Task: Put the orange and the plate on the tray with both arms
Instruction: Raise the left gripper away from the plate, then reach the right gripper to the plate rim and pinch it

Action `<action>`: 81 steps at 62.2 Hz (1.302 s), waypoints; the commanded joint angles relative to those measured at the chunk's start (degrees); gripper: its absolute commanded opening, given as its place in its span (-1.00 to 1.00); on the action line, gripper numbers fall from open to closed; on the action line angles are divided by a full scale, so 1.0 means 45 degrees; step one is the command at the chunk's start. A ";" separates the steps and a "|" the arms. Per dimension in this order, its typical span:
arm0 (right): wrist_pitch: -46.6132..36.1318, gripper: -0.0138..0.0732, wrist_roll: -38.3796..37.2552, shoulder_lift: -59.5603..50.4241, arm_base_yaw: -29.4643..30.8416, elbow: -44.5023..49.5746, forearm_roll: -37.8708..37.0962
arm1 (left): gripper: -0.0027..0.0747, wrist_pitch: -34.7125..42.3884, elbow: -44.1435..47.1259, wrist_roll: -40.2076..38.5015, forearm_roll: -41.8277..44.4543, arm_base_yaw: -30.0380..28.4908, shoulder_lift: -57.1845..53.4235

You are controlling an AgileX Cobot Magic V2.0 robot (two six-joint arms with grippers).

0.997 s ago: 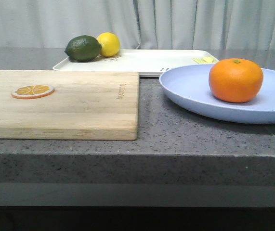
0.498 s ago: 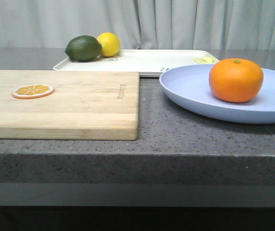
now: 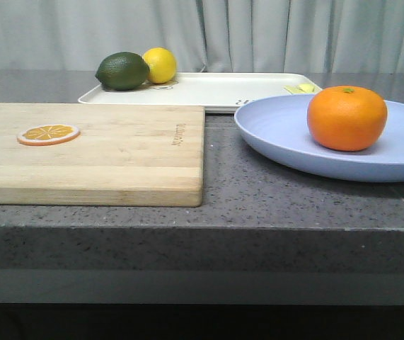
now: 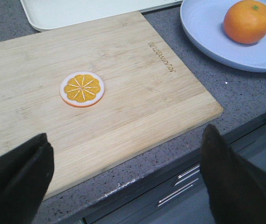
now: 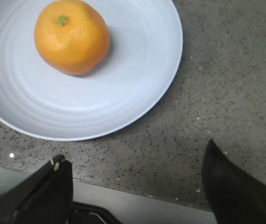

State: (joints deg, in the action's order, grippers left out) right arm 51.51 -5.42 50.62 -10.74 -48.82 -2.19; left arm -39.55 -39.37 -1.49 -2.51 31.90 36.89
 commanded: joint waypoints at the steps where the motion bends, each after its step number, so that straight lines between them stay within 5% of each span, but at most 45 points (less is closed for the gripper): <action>1: -0.0221 0.65 -0.0031 0.1023 0.0436 -0.1120 -0.0744 | 0.67 0.1020 -0.0308 0.0016 -0.0014 -0.0018 -0.0027; 13: -0.0207 0.65 -0.0017 0.2261 0.2961 -0.1976 -0.0573 | 0.67 0.1020 -0.0308 0.0016 0.0041 -0.0018 -0.0027; 23: 0.0297 0.65 0.1466 0.3261 0.4949 -0.1809 0.2579 | 0.67 0.1020 -0.0308 0.0016 0.0118 -0.0018 -0.0027; 40: -0.1083 0.65 0.4857 0.4646 0.5233 -0.0192 0.9417 | 0.67 0.1045 -0.0308 0.0016 0.0185 -0.0018 -0.0027; 57: -0.1510 0.64 0.4902 0.5890 0.5233 -0.0159 1.0595 | 0.67 0.1045 -0.0308 0.0016 0.0185 -0.0018 -0.0027; 81: -0.2059 -0.19 0.4890 0.5989 0.5233 -0.0159 1.0610 | 0.67 0.1226 -0.0308 0.0016 0.0213 -0.0018 -0.0027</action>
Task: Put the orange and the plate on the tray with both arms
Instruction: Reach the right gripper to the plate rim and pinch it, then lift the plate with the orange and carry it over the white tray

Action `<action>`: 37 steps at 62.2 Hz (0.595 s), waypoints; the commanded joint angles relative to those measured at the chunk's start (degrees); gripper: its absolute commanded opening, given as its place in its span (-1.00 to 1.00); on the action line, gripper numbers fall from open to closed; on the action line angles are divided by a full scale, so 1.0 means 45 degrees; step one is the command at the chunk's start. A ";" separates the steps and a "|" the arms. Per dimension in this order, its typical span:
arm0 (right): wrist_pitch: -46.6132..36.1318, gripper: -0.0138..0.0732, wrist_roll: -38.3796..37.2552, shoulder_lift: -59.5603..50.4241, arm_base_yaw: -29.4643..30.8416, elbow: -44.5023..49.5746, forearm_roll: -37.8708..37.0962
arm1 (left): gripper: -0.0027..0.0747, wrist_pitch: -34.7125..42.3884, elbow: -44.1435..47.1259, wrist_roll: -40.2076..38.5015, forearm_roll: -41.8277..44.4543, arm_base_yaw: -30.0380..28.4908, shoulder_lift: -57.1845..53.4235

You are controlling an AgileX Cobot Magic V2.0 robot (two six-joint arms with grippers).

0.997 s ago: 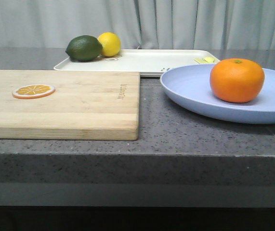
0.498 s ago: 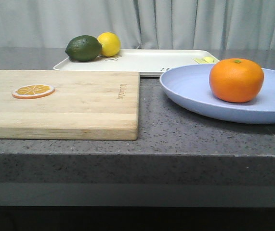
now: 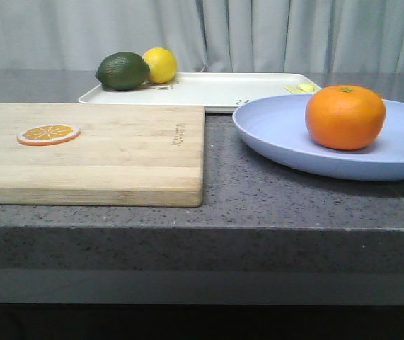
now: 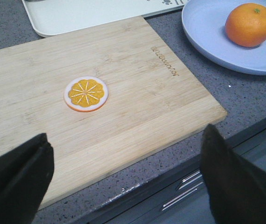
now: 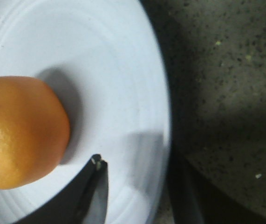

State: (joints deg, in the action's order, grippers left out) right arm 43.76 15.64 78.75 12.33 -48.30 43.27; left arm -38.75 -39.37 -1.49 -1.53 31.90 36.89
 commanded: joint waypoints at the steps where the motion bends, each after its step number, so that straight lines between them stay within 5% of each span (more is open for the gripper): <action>1: -0.0359 -0.25 0.0209 -0.0263 0.0107 -0.0277 0.0506 | 0.67 0.1047 -0.0308 0.0016 -0.0004 -0.0018 -0.0027; 9: -0.0454 -0.48 0.0010 -0.0263 0.0107 -0.0277 0.0506 | 0.67 0.1141 -0.0308 0.0016 -0.0004 -0.0018 -0.0027; 24: -0.0584 -0.58 -0.0848 -0.0263 0.0107 -0.0277 0.0506 | 0.67 0.1141 -0.0308 0.0016 -0.0004 -0.0018 -0.0027; 32: -0.0487 -0.86 -0.1233 -0.0263 0.0107 -0.0277 0.0506 | 0.67 0.1141 -0.0308 0.0016 -0.0004 -0.0018 -0.0027; 37: -0.0487 -0.82 -0.1525 -0.0263 0.0107 -0.0277 0.0542 | 0.67 0.1141 -0.0308 0.0016 -0.0004 -0.0018 -0.0027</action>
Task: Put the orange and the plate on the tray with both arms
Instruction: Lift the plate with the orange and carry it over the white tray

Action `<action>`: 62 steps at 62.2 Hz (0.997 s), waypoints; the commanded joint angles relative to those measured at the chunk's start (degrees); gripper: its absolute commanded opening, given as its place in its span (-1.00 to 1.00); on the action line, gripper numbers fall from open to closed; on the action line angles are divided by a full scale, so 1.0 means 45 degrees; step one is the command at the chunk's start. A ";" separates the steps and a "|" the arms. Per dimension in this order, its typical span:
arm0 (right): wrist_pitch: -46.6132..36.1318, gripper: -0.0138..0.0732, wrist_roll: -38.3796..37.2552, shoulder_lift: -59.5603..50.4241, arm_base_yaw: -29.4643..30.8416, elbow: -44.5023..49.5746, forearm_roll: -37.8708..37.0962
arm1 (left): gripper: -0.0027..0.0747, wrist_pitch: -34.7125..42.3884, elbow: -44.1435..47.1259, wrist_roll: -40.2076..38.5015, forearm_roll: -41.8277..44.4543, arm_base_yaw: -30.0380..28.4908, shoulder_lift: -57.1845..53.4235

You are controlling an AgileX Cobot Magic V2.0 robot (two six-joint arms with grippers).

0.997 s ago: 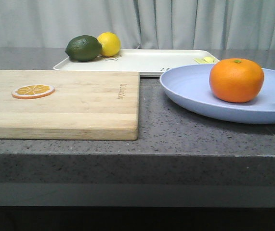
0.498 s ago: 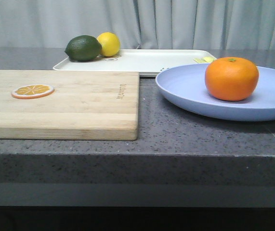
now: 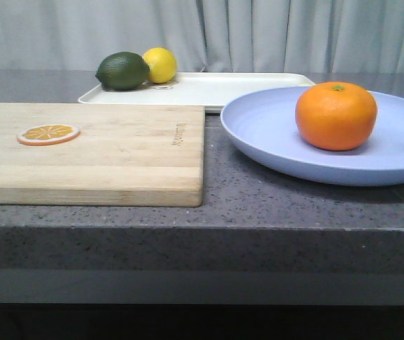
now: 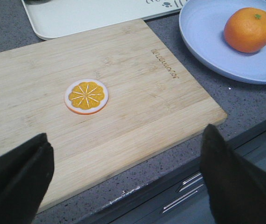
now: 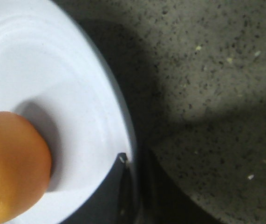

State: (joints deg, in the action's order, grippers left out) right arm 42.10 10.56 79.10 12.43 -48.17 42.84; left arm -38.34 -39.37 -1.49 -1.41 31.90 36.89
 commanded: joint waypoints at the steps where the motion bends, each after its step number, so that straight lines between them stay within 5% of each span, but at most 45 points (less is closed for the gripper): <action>1: -0.0117 -0.82 -0.0395 -0.0342 0.0085 -0.0306 0.0704 | 0.67 0.1049 -0.0308 0.0016 -0.0032 -0.0018 -0.0027; 30: 0.0537 -0.82 -0.0346 -0.0342 0.0085 -0.0675 0.1621 | 0.67 0.1049 -0.0308 0.0016 -0.0032 -0.0018 -0.0027; 62: 0.1838 -0.82 -0.2010 0.1303 -0.0551 -0.4982 0.1738 | 0.67 0.1067 -0.0308 0.0016 -0.0032 -0.0018 -0.0027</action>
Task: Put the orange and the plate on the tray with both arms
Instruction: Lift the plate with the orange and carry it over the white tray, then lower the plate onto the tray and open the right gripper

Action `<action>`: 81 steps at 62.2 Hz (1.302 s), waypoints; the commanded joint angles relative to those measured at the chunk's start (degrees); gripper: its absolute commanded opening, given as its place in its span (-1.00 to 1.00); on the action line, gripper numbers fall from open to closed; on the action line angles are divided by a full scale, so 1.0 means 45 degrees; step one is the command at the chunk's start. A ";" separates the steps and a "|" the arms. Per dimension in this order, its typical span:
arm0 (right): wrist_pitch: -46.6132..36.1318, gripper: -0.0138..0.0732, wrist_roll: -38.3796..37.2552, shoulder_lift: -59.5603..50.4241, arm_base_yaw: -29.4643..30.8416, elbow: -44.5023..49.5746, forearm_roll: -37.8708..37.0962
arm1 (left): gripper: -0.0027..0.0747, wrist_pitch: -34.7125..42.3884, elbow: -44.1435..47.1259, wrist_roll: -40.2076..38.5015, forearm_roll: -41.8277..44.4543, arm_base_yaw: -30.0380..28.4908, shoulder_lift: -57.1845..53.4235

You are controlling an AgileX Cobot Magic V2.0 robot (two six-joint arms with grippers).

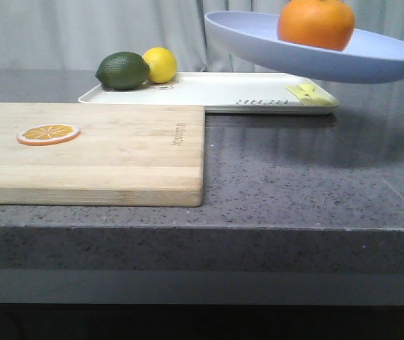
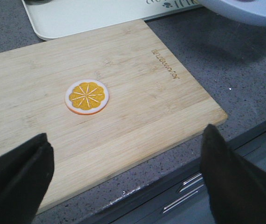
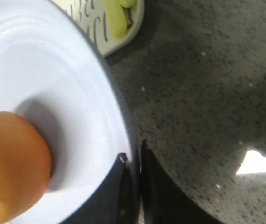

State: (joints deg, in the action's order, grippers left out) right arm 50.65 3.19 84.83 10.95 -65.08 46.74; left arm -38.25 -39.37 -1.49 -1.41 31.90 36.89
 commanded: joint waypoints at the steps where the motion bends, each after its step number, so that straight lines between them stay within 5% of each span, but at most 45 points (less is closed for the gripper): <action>1: -0.0064 -0.82 -0.0445 0.0144 -0.0284 -0.1381 0.0835 | 0.67 0.1048 -0.0308 0.0016 -0.0032 -0.0018 -0.0027; 32: -0.0109 -0.82 -0.3561 0.4735 -0.2464 -0.7801 -0.2034 | 0.67 0.1048 -0.0308 0.0016 -0.0032 -0.0018 -0.0027; 52: 0.0511 -0.82 -0.6180 0.7545 -0.3440 -1.2487 -0.5321 | 0.67 0.1048 -0.0308 0.0016 -0.0032 -0.0018 -0.0027; 81: 0.0827 -0.82 -0.6268 0.8569 -0.3454 -1.3155 -0.5334 | 0.67 0.1025 -0.0308 0.0016 -0.0032 -0.0018 -0.0027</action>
State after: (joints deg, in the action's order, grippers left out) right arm 56.81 -24.72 127.33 -4.73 -121.95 20.63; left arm -38.12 -39.37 -1.49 -1.41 31.90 36.89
